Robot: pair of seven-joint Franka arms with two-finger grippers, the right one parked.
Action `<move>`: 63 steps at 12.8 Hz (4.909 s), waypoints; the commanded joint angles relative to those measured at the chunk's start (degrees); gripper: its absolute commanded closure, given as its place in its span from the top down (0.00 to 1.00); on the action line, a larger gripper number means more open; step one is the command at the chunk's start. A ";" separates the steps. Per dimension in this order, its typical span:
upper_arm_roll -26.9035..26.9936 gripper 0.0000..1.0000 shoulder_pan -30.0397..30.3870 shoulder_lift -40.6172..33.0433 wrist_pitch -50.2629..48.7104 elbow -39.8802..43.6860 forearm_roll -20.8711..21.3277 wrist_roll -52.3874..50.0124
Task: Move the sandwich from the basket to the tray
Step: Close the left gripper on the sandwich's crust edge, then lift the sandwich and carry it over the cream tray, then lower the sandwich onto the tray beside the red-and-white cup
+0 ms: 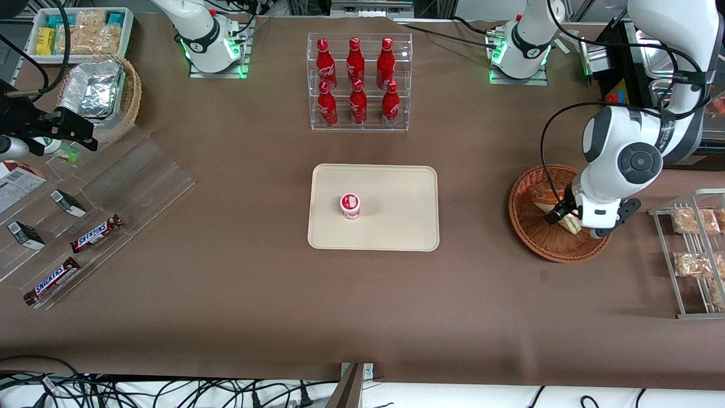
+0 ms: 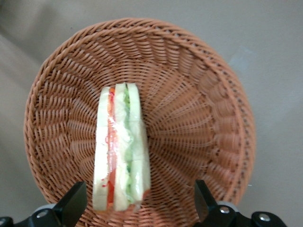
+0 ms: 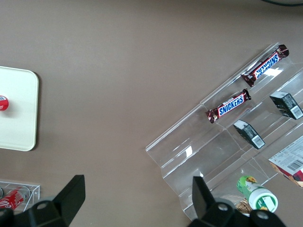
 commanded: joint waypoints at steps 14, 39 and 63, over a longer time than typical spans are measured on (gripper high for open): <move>-0.01 1.00 1.33 -3.17 6.39 -8.47 5.09 -6.52; -13.44 0.38 0.28 -5.28 -16.55 6.20 1.68 13.61; -28.31 0.38 -13.34 19.24 -8.38 22.55 14.48 -8.70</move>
